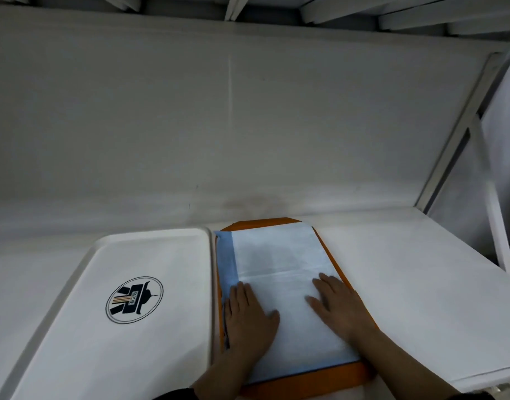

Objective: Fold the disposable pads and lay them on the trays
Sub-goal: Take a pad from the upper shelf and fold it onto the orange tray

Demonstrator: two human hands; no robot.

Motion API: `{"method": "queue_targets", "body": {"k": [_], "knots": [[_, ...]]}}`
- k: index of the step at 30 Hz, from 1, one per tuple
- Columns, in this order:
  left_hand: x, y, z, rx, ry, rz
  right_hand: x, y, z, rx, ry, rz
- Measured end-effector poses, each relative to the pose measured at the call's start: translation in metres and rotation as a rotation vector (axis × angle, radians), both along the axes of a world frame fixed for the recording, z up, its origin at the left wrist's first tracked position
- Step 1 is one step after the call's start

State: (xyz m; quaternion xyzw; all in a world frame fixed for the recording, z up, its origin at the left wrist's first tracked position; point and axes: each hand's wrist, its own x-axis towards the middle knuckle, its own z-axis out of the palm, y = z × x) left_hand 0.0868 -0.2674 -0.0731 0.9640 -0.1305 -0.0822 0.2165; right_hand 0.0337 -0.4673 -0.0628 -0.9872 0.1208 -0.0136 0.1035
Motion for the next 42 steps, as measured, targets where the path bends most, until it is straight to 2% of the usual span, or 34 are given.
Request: {"method": "queue_targets", "body": {"k": [2, 4, 8, 11, 12, 14, 16, 18, 21, 24, 26, 28, 31, 35, 38, 42], "knots": [[0.014, -0.006, 0.011, -0.011, -0.071, 0.014, 0.019, 0.009, 0.019, -0.053, -0.14, 0.018], [0.031, -0.016, 0.019, 0.002, -0.14, -0.069, 0.045, 0.022, 0.03, -0.008, -0.214, 0.087], [0.058, -0.038, 0.006, 0.159, -0.122, -0.359, 0.088, 0.048, 0.016, 0.243, -0.063, 0.146], [0.067, -0.035, -0.001, 0.152, -0.179, -0.428, 0.099, 0.045, -0.01, 0.199, -0.011, 0.149], [0.069, -0.034, -0.006, 0.172, -0.124, -0.413, 0.098, 0.04, -0.016, 0.182, -0.005, 0.141], [0.077, -0.034, -0.024, 0.228, -0.23, -0.331, 0.096, 0.024, -0.022, 0.107, 0.0, 0.103], [0.08, -0.028, -0.03, 0.268, -0.174, -0.263, 0.092, 0.01, -0.021, 0.055, 0.001, 0.076], [0.078, -0.022, -0.013, 0.224, -0.093, -0.209, 0.091, -0.001, -0.019, 0.037, 0.029, 0.024], [0.087, -0.021, -0.006, 0.146, -0.072, -0.109, 0.093, -0.008, -0.016, 0.006, -0.007, -0.053], [0.104, -0.031, 0.003, 0.164, -0.138, -0.063, 0.111, -0.008, -0.01, -0.073, -0.24, -0.075], [0.118, -0.039, 0.009, 0.183, -0.19, -0.14, 0.124, 0.001, -0.005, -0.032, -0.393, -0.032], [0.129, -0.044, 0.008, 0.209, -0.205, -0.251, 0.14, 0.017, 0.01, 0.159, -0.358, 0.022], [0.137, -0.05, 0.008, 0.246, -0.216, -0.374, 0.161, 0.033, 0.01, 0.346, -0.132, 0.107], [0.162, -0.044, -0.01, 0.248, -0.265, -0.422, 0.174, 0.03, 0.001, 0.235, 0.024, 0.191], [0.167, -0.039, -0.025, 0.278, -0.284, -0.344, 0.172, 0.016, -0.009, 0.106, 0.045, 0.19], [0.166, -0.03, -0.005, 0.36, -0.138, -0.316, 0.176, 0.006, -0.024, 0.047, 0.003, 0.063]]}}
